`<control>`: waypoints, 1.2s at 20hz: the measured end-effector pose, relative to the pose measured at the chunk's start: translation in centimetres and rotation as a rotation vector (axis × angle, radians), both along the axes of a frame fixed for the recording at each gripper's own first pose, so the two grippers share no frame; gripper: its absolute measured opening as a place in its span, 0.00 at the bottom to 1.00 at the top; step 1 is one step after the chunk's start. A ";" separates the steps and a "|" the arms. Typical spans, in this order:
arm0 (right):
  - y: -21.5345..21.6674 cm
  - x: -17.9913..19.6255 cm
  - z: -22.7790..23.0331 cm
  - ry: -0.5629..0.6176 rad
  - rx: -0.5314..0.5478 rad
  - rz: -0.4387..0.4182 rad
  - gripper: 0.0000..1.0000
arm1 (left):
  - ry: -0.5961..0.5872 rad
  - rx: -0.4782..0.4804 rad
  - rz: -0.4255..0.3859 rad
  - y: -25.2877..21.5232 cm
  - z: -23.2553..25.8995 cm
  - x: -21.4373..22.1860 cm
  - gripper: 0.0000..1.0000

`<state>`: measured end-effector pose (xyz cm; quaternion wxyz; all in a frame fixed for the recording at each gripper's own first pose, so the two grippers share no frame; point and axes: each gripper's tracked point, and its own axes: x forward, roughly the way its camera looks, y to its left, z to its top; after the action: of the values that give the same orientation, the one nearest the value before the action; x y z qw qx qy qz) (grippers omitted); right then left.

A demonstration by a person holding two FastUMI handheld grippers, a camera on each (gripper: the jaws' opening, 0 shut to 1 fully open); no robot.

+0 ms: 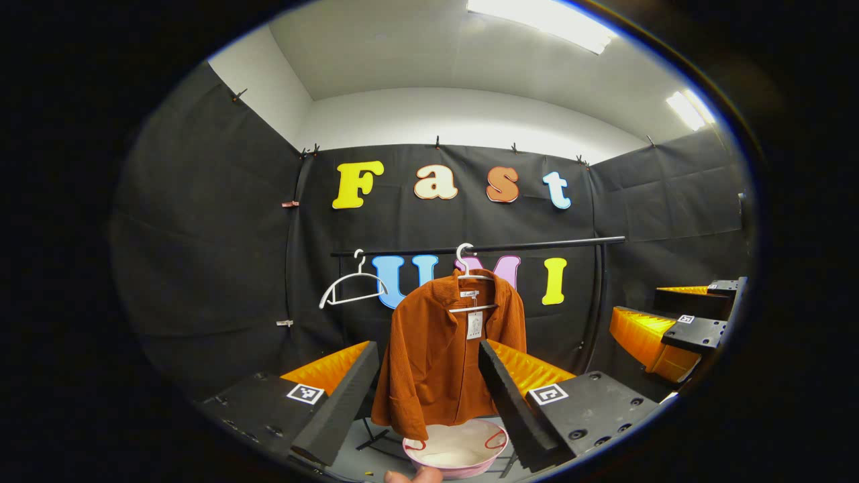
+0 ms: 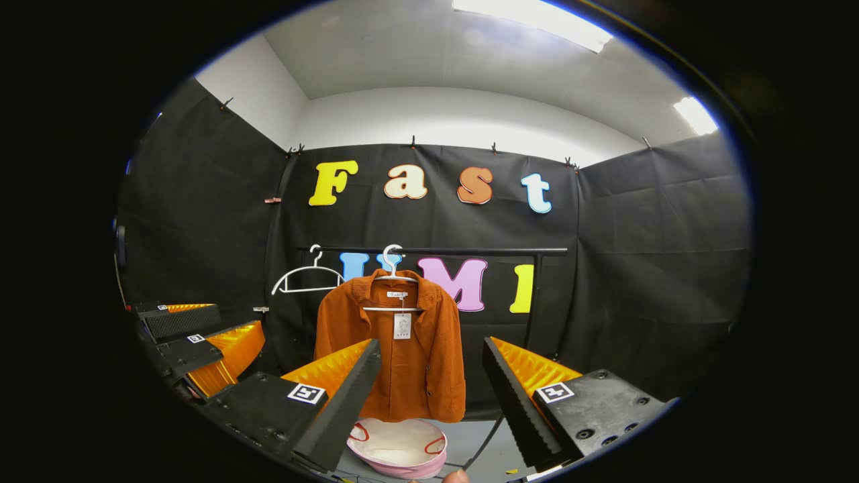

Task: Grasp the clothes on the hanger with both hands and then place them into the laundry hamper below.

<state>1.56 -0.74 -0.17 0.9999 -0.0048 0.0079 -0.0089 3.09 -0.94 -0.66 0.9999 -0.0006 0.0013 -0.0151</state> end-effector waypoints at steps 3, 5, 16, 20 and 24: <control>-0.7 3.4 -0.5 -0.010 -0.012 0.000 0.98 | -0.007 0.019 0.004 -0.5 -0.1 2.9 0.95; -0.7 6.3 -0.8 -0.022 -0.013 0.006 0.98 | -0.014 0.029 0.005 -1.0 -0.3 5.4 0.95; -1.7 25.6 -6.8 0.002 0.024 0.074 0.98 | 0.049 0.018 0.045 -3.9 -5.6 24.4 0.95; -1.5 30.3 -9.4 0.027 0.018 0.115 0.98 | 0.100 0.019 0.099 -3.7 -8.9 29.3 0.95; -0.8 33.8 -11.5 0.041 0.015 0.149 0.98 | 0.107 0.037 0.171 -2.4 -10.6 33.0 0.95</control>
<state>35.38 -1.51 -11.62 0.9975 0.0020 0.0279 0.0656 36.08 -3.32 -11.25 0.9959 0.0167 0.0550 0.0702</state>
